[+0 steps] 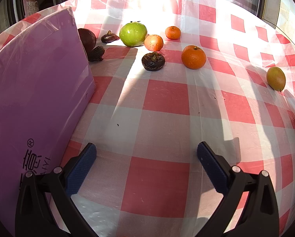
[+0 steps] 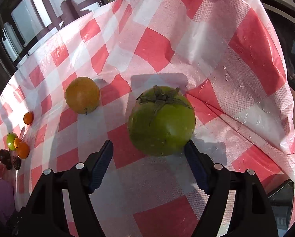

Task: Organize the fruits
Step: 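Grasp the large green tomato with the right gripper, then grasp the orange with the left gripper while the right gripper holds the green tomato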

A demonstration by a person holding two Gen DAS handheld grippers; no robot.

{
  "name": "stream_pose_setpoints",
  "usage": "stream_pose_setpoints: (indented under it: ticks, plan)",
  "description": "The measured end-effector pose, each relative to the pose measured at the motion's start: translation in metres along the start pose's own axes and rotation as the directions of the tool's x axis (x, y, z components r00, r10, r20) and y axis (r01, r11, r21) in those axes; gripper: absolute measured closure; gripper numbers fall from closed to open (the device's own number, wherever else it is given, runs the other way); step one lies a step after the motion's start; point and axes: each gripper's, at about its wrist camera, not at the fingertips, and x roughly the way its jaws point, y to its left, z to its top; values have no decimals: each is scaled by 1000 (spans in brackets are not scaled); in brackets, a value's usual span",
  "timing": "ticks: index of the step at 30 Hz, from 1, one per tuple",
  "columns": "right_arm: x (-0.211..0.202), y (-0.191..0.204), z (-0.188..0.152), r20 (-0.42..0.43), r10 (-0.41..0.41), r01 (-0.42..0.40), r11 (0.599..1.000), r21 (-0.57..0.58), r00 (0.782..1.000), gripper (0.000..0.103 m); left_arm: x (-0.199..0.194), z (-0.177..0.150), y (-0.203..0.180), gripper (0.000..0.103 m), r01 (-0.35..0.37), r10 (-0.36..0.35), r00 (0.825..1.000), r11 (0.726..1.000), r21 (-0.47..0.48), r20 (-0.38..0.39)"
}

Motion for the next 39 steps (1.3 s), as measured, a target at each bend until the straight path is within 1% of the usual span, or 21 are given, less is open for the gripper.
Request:
stream_pose_setpoints:
  ticks: [3,7,10,12,13,14,15,19,22,24,26,28,29,30,32,33,34,36,37,38,39]
  plan:
    - [10,-4,12,8,-39,39,998,50,999,30,0,0,0,1,0,0,1000,1000,0,0]
    - [18,4,14,1,-110,110,994,-10,994,30,0,0,0,1,-1,1,1000,1000,0,0]
    - [19,1,16,3,-99,99,995,5,995,29,0,0,0,1,0,0,1000,1000,0,0]
    - [23,0,21,-1,-113,113,994,7,994,29,0,0,0,1,-1,1,1000,1000,0,0]
    - [26,2,23,-2,-139,139,990,-8,990,32,0,0,0,1,-1,1,1000,1000,0,0]
    - [28,4,23,1,-177,177,984,-28,984,38,0,0,0,1,-1,1,1000,1000,1,0]
    - [29,5,24,3,-191,191,981,-37,982,38,-1,-1,0,1,-2,2,1000,1000,0,-1]
    - [26,-1,23,10,-151,151,988,-20,989,39,-1,1,-3,1,-6,6,1000,1000,-11,-22]
    - [23,-4,21,17,-120,120,993,-10,993,39,3,10,-25,2,82,-81,997,995,59,-15]
    - [23,0,19,12,-126,126,992,-27,992,39,8,21,-44,2,94,-95,996,992,87,4]
    - [24,3,19,9,-129,129,991,-39,992,39,20,38,-63,2,85,-87,996,988,126,4]
    - [25,5,19,6,-139,139,989,-47,990,39,36,59,-71,3,49,-50,999,992,119,9]
    - [26,6,20,4,-140,140,989,-49,990,39,43,69,-71,10,63,-64,998,993,99,0]
    - [26,6,21,3,-141,141,989,-52,990,39,53,81,-73,13,87,-86,996,992,87,-23]
    - [30,8,23,-2,-147,147,987,-59,989,39,66,100,-79,20,44,-43,999,993,105,-15]
    - [30,8,23,-2,-147,146,987,-61,989,39,71,108,-80,22,38,-36,999,993,109,-14]
    - [34,12,25,-4,-141,140,988,-61,990,39,77,116,-81,27,43,-41,999,993,106,-14]
    - [36,12,27,-5,-130,129,990,-59,992,39,80,123,-81,38,61,-61,998,993,105,-11]
    - [36,11,26,-4,-127,127,990,-57,992,39,79,122,-82,50,66,-66,998,991,119,-4]
    - [33,8,25,-3,-127,127,990,-56,992,39,77,120,-84,58,65,-66,998,989,136,6]
    - [33,9,25,-2,-127,127,990,-56,992,39,74,115,-86,58,62,-66,998,986,154,22]
